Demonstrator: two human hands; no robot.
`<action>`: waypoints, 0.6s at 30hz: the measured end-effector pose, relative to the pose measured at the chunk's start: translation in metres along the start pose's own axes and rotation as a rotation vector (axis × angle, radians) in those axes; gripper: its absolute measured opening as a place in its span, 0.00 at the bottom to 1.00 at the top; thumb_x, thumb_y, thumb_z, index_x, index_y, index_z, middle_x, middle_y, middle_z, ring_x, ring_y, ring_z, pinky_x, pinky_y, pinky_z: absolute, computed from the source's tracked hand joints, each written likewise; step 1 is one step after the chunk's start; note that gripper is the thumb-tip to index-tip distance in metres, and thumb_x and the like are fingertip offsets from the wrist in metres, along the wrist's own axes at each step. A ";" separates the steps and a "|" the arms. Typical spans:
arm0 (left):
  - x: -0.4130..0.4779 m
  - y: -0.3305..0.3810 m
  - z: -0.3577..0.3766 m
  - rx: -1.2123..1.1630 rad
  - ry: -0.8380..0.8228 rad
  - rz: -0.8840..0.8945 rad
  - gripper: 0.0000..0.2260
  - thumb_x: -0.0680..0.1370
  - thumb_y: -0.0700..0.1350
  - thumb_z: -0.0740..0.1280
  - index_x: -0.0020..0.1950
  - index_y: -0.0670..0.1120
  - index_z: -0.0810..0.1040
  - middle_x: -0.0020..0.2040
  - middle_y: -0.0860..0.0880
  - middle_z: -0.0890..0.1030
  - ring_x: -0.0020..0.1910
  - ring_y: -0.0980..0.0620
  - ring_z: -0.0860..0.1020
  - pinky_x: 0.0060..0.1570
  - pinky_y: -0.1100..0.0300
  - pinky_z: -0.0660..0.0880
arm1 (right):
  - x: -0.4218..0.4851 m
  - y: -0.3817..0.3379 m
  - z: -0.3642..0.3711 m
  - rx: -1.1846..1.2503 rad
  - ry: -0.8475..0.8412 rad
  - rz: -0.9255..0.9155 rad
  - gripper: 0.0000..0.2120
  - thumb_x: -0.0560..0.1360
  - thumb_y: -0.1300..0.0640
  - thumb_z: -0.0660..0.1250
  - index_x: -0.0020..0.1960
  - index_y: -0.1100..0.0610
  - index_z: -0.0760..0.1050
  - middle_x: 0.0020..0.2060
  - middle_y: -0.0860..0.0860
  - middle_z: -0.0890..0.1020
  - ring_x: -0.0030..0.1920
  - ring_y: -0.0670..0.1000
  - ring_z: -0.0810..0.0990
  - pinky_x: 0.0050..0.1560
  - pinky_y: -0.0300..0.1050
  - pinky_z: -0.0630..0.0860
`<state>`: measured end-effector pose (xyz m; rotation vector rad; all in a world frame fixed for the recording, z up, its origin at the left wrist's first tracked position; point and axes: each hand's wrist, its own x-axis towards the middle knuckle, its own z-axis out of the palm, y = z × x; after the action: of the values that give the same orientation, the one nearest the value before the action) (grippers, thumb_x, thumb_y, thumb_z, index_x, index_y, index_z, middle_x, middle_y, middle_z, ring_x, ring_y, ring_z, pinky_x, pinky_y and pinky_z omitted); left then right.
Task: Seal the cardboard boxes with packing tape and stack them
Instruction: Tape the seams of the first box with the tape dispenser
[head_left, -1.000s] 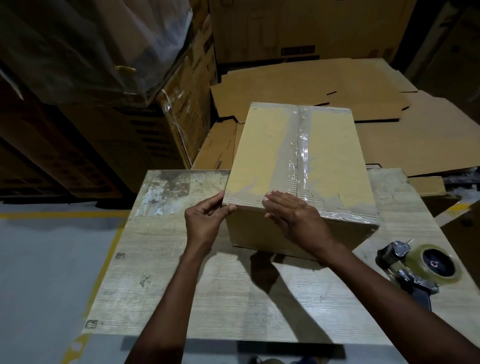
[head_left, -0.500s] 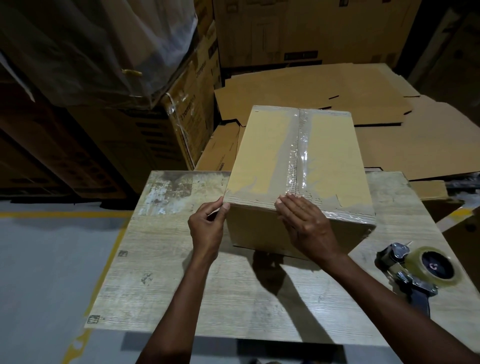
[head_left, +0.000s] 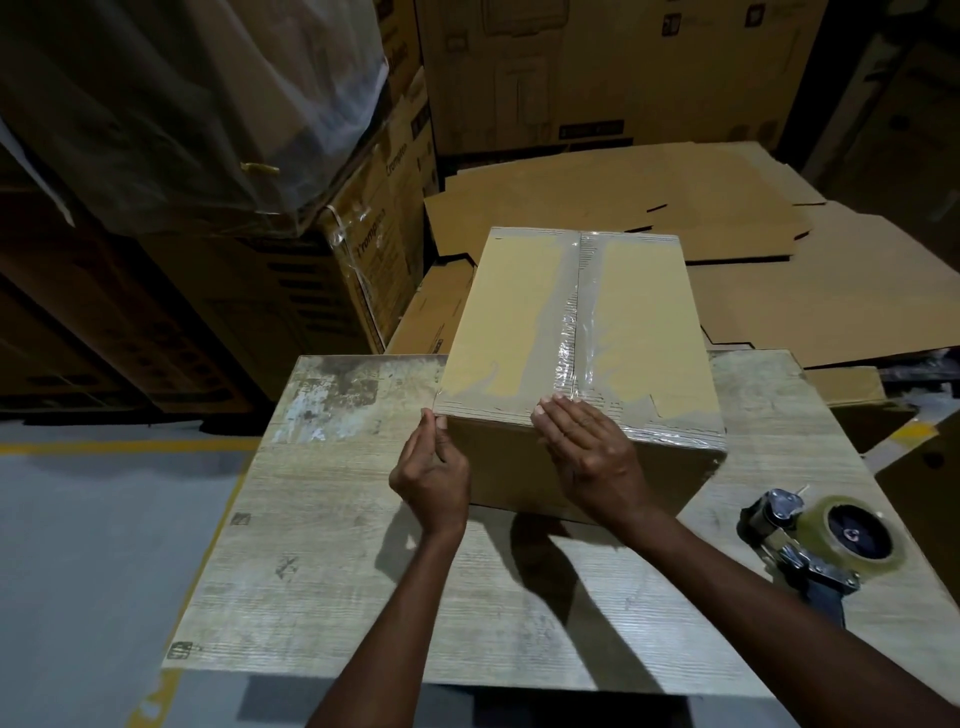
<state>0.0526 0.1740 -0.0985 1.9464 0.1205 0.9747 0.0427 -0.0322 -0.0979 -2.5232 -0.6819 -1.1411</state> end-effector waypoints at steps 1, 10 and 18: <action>-0.004 0.003 0.003 0.012 0.007 -0.011 0.11 0.78 0.34 0.72 0.59 0.33 0.83 0.51 0.38 0.86 0.47 0.49 0.86 0.48 0.65 0.80 | 0.000 -0.001 0.001 -0.004 0.003 0.001 0.16 0.79 0.63 0.71 0.66 0.61 0.81 0.65 0.57 0.82 0.67 0.56 0.80 0.70 0.54 0.74; -0.030 -0.004 -0.001 0.386 -0.255 0.223 0.13 0.81 0.38 0.65 0.62 0.33 0.82 0.63 0.34 0.80 0.63 0.38 0.81 0.62 0.46 0.79 | 0.000 -0.001 -0.002 0.001 -0.038 -0.010 0.17 0.80 0.63 0.69 0.68 0.62 0.80 0.66 0.58 0.81 0.68 0.58 0.80 0.70 0.56 0.74; 0.000 -0.002 -0.021 0.293 -0.197 0.527 0.16 0.79 0.31 0.63 0.65 0.36 0.81 0.66 0.39 0.80 0.70 0.43 0.76 0.72 0.43 0.70 | 0.014 -0.016 -0.011 0.026 -0.221 0.004 0.20 0.85 0.55 0.57 0.73 0.61 0.74 0.70 0.60 0.77 0.72 0.58 0.76 0.77 0.54 0.65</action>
<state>0.0392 0.1896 -0.0947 2.3964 -0.4034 1.1369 0.0354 -0.0194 -0.0789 -2.6515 -0.7394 -0.8529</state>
